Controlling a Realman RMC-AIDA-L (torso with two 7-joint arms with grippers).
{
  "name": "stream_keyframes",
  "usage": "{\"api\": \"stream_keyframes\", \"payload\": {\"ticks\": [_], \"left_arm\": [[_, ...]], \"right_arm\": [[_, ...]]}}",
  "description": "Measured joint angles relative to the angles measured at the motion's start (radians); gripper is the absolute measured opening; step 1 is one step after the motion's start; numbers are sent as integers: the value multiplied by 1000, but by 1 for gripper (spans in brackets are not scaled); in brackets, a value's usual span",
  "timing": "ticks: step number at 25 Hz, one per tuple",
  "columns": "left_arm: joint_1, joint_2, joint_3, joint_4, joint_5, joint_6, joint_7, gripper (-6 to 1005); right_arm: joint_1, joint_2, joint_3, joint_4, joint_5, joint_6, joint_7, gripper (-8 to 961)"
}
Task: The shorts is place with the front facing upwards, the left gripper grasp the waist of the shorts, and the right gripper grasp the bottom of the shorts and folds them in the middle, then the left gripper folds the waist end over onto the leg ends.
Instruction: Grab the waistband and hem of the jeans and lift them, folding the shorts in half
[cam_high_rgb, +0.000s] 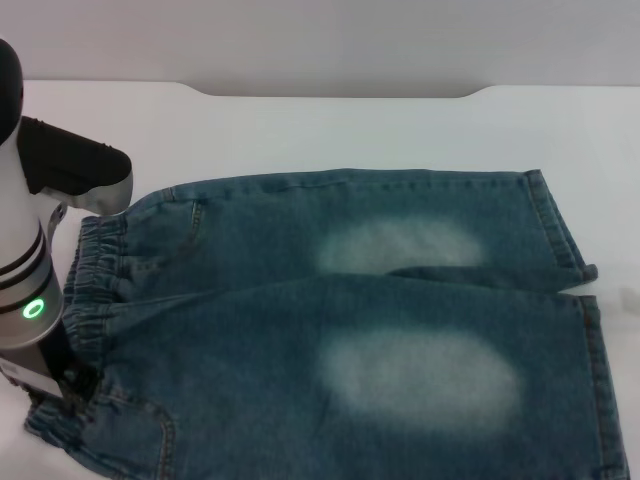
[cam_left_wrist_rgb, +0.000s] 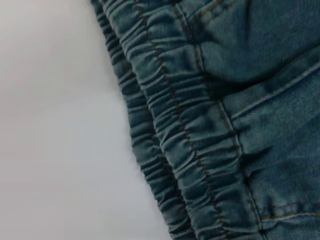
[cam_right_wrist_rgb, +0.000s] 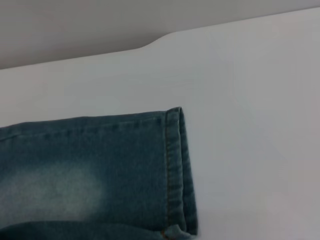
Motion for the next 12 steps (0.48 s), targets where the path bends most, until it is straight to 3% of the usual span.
{"api": "stream_keyframes", "payload": {"ticks": [2,7,12], "left_arm": [[-2,-1,0,-12,0,0,-2,409],[-3,-2,1,-36,1,0,-7,145],[-3,-2,1,-59,1,-2,-8,89]], "right_arm": [[0,0,1,0,0,0,0,729],[1,0,2,-1,0,0,0,729],[1,0,2,-3,0,0,0,729]]}}
